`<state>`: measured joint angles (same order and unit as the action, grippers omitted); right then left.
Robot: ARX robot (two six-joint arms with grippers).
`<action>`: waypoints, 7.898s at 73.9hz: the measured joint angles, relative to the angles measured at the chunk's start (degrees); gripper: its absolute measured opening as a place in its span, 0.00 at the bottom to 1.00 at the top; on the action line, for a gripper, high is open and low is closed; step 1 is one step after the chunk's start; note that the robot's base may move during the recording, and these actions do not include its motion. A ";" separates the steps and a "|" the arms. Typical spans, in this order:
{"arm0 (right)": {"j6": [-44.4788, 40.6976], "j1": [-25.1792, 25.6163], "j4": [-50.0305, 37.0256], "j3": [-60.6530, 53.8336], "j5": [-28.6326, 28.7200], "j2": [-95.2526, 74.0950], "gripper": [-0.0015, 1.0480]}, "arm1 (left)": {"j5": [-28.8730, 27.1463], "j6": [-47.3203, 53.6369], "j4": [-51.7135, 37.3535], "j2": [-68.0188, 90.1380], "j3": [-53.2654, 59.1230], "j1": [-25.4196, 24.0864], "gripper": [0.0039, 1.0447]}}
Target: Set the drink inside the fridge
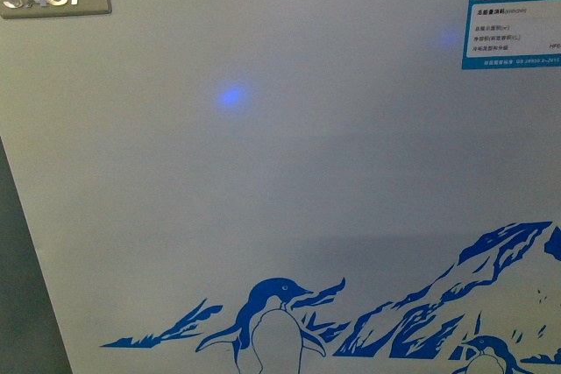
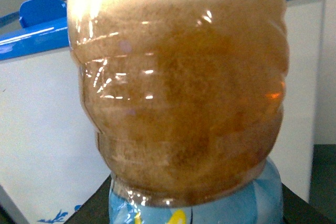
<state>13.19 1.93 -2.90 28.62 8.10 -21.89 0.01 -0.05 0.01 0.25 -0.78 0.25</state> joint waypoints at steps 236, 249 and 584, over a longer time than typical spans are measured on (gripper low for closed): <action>-11.08 -6.54 -1.27 -2.03 -10.23 1.97 0.39 | 36.33 17.38 -30.53 70.44 -27.30 7.87 0.92; -11.08 -6.54 -1.27 -2.03 -10.25 1.97 0.39 | 38.34 33.99 -25.59 83.58 -43.21 14.05 0.92; -87.69 -17.18 -9.88 50.93 -5.44 -95.56 0.39 | 0.00 -0.37 -6.99 7.50 0.00 0.00 0.02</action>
<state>-74.50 -15.25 -12.78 79.55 2.66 -117.45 0.01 -0.43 -6.98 7.75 -0.78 0.25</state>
